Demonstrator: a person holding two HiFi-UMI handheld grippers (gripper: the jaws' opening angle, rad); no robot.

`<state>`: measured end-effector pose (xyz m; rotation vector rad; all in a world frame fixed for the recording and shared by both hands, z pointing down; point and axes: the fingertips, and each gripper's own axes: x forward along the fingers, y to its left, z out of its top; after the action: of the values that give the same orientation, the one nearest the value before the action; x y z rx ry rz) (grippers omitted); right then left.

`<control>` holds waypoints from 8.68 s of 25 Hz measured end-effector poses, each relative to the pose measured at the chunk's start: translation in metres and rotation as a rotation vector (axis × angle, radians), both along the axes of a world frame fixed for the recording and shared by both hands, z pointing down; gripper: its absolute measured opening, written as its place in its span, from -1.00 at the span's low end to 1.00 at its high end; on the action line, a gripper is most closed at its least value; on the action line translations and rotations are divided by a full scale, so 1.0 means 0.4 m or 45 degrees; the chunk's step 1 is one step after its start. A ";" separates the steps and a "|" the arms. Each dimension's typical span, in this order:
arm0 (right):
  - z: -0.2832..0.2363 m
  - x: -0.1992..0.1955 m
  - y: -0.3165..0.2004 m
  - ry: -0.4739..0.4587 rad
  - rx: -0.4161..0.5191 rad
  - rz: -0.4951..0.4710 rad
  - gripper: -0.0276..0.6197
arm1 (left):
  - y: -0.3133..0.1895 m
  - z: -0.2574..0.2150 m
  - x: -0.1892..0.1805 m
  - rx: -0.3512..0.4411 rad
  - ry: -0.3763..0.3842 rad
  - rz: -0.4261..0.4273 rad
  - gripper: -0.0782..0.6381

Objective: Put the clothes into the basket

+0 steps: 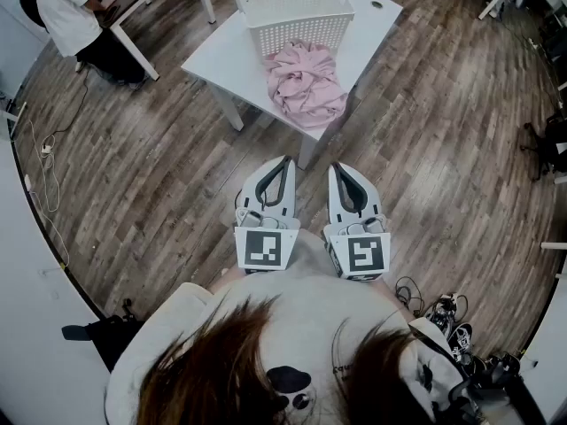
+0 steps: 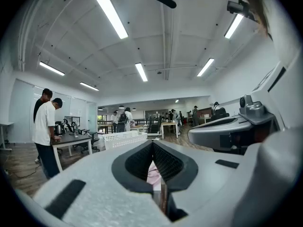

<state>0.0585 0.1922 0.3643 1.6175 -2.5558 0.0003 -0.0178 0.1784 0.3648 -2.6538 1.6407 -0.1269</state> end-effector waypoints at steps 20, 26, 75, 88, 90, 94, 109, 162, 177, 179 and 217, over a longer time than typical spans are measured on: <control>0.012 0.005 -0.023 -0.115 -0.025 0.070 -0.87 | -0.029 0.015 -0.053 -0.025 -0.002 -0.014 -0.76; 0.022 -0.013 -0.045 -0.118 -0.033 0.132 -0.87 | -0.064 0.025 -0.104 -0.015 -0.020 -0.010 -0.76; 0.181 0.025 -0.730 -0.122 -0.260 -0.082 -0.87 | -0.726 0.194 -0.020 -0.231 -0.126 -0.053 -0.76; 0.414 0.013 -0.763 -0.136 -0.832 -0.355 0.11 | -0.765 0.433 -0.037 -0.935 -0.107 0.423 0.16; 0.447 0.031 -0.767 -0.140 -0.913 -0.363 0.19 | -0.775 0.462 -0.040 -1.012 -0.115 0.458 0.25; 0.533 0.067 -0.775 -0.106 -1.112 -0.395 0.27 | -0.779 0.529 -0.035 -1.175 -0.152 0.536 0.48; 0.750 0.031 -0.771 0.131 -1.458 -0.643 0.16 | -0.769 0.692 0.049 -1.391 -0.053 0.617 0.49; 0.001 -0.027 -0.939 0.547 -0.134 -0.323 -0.45 | -0.889 -0.027 0.098 -0.246 -0.111 0.475 0.00; -0.209 -0.088 -1.130 0.569 0.164 -0.328 -0.45 | -1.071 -0.235 0.040 0.036 -0.175 0.396 0.00; -0.221 -0.095 -1.156 0.572 0.190 -0.325 -0.45 | -1.096 -0.248 0.031 0.063 -0.183 0.382 0.00; 0.164 -0.076 -1.448 0.448 -0.417 -0.090 -0.36 | -1.370 0.188 -0.097 -0.572 -0.175 0.005 0.04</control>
<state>0.0280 -0.3869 0.4298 1.2782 -2.2067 0.1111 -0.0565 -0.3694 0.4399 -2.8670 1.7323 -0.7428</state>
